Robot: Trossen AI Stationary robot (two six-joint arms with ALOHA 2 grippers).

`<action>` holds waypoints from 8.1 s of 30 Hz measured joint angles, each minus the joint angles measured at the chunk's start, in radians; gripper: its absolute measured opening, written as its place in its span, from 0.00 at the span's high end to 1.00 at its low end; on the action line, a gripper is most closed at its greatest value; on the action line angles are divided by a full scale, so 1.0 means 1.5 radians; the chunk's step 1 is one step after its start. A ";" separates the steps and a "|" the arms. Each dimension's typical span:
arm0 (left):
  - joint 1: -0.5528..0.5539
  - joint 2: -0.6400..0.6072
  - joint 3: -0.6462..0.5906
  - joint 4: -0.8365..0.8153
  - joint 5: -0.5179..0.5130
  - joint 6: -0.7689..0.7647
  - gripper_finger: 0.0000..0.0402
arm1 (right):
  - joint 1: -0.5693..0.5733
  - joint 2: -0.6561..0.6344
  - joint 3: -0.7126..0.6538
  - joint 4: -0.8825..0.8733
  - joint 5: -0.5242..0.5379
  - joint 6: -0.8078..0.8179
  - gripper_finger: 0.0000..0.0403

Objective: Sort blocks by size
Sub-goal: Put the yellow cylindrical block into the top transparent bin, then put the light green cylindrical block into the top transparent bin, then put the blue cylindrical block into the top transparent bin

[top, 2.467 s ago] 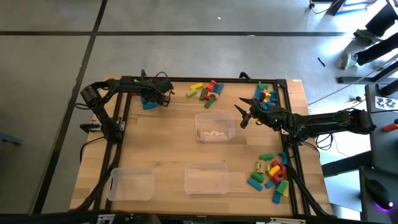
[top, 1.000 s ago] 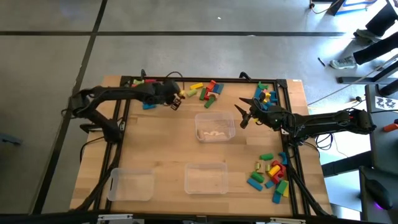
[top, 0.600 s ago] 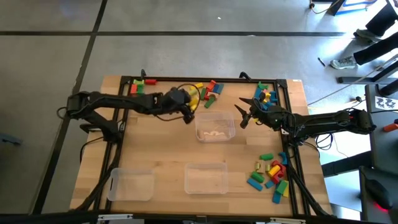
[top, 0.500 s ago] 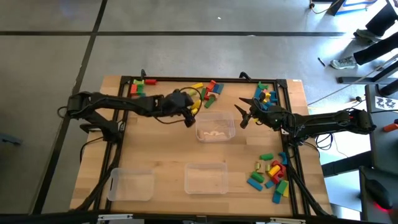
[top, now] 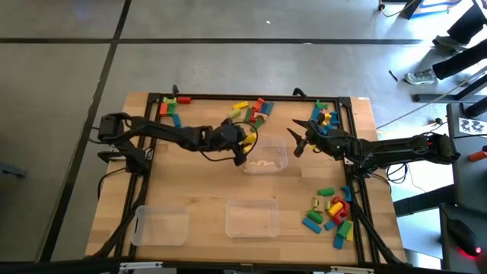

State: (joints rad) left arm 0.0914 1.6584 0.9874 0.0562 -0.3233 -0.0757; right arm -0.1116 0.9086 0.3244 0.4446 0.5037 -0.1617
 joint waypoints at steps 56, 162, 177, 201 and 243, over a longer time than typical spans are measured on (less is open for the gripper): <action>0.206 -0.009 0.012 -0.082 -0.102 -0.040 0.44 | 0.000 0.000 0.000 -0.001 0.000 0.000 0.54; 0.003 -0.035 0.012 -0.078 0.086 0.066 0.68 | 0.000 0.000 0.000 -0.004 0.000 0.000 0.54; -0.004 -0.035 0.012 -0.079 0.086 0.091 0.68 | 0.000 0.000 0.000 -0.004 0.000 0.000 0.54; -0.004 -0.063 0.012 -0.117 0.086 0.068 0.38 | 0.000 0.000 0.000 -0.009 0.000 0.000 0.54; 0.195 -0.214 0.012 -0.639 -0.249 -0.283 0.38 | 0.000 0.000 0.000 -0.014 0.000 0.017 0.54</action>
State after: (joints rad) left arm 0.3845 1.3373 1.0054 -0.9022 -0.6964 -0.5007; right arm -0.1117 0.9086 0.3241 0.4240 0.5038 -0.1360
